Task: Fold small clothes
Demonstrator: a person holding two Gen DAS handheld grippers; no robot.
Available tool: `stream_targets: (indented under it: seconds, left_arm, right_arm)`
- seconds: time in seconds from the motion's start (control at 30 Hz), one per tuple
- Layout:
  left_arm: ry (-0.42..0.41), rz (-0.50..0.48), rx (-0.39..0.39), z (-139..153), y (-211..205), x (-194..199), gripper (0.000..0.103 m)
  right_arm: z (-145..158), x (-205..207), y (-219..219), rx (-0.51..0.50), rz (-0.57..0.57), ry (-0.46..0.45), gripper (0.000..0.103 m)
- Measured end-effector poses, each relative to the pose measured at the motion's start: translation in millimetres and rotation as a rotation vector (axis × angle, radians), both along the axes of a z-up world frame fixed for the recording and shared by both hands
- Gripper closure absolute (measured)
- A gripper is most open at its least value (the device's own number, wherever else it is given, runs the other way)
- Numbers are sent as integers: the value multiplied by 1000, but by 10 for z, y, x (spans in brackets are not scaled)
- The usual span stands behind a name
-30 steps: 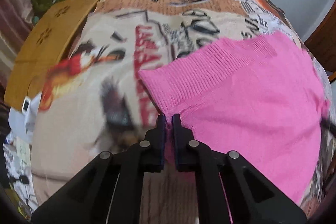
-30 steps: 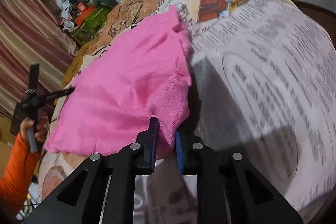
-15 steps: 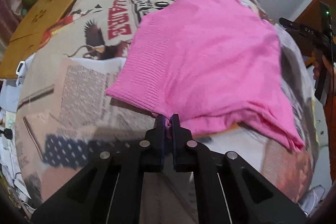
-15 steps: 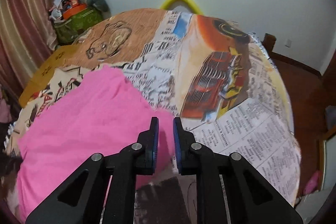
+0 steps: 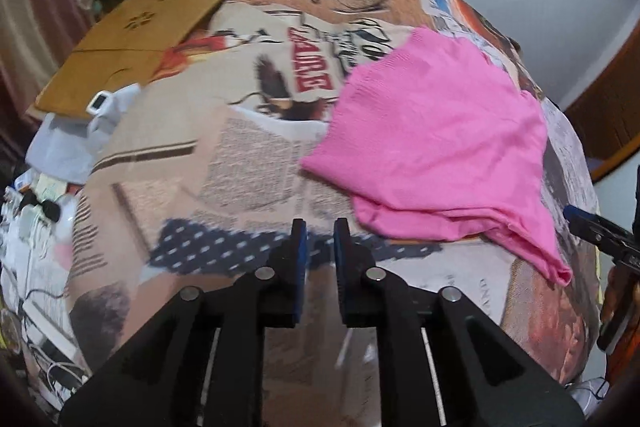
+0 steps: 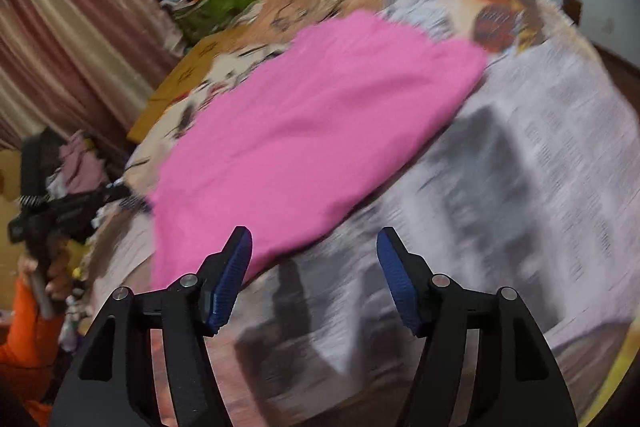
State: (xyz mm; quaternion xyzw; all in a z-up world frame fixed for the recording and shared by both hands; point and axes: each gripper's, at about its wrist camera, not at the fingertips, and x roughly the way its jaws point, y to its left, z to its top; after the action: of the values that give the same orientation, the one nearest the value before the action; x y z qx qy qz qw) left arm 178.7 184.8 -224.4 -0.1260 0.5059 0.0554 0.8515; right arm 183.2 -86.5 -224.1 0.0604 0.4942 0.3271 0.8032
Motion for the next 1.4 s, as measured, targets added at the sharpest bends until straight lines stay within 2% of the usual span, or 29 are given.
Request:
stream_targets:
  seconds: [0.1, 0.27, 0.37, 0.4, 0.47, 0.53, 0.6, 0.7, 0.83, 1.03, 1.23, 1.37, 1.4]
  left_arm:
    - [-1, 6, 29, -11, 47, -109, 83]
    - [-35, 3, 68, 19, 58, -265, 60]
    - [-40, 2, 69, 14, 52, -272, 59]
    - [-38, 2, 68, 7, 45, -267, 59]
    - [-36, 1, 70, -11, 17, -250, 59]
    - [-32, -4, 73, -10, -20, -235, 59]
    - [-37, -13, 69, 22, -57, -227, 59]
    - [-49, -27, 68, 95, -122, -217, 58]
    - [-59, -46, 75, 178, -207, -170, 52]
    - [-48, -97, 59, 192, -436, -42, 49]
    - [0, -165, -15, 94, -717, 93, 48]
    - [20, -206, -84, 64, -887, 155, 48]
    - [23, -214, -93, 60, -920, 168, 48]
  right_arm:
    - [-28, -3, 123, 31, -6, 20, 42]
    - [-214, 36, 335, 4, 16, 88, 41]
    - [-242, -18, 392, -14, 26, 58, 39]
    - [-233, -27, 397, -15, 28, 53, 42]
    - [-223, -43, 400, 1, 43, 45, 56]
    - [-220, -59, 398, 12, 54, 40, 86]
    - [-214, -50, 389, 27, 64, 43, 95]
    - [-186, -68, 352, 15, 65, 17, 97]
    - [-122, -103, 183, -22, 54, -37, 97]
    - [-138, -63, -346, -96, -34, -62, 97]
    - [-165, -21, -650, -230, -100, -97, 95]
    - [-69, -75, -773, -190, -132, -102, 93]
    - [-45, -87, -780, -179, -136, -106, 89]
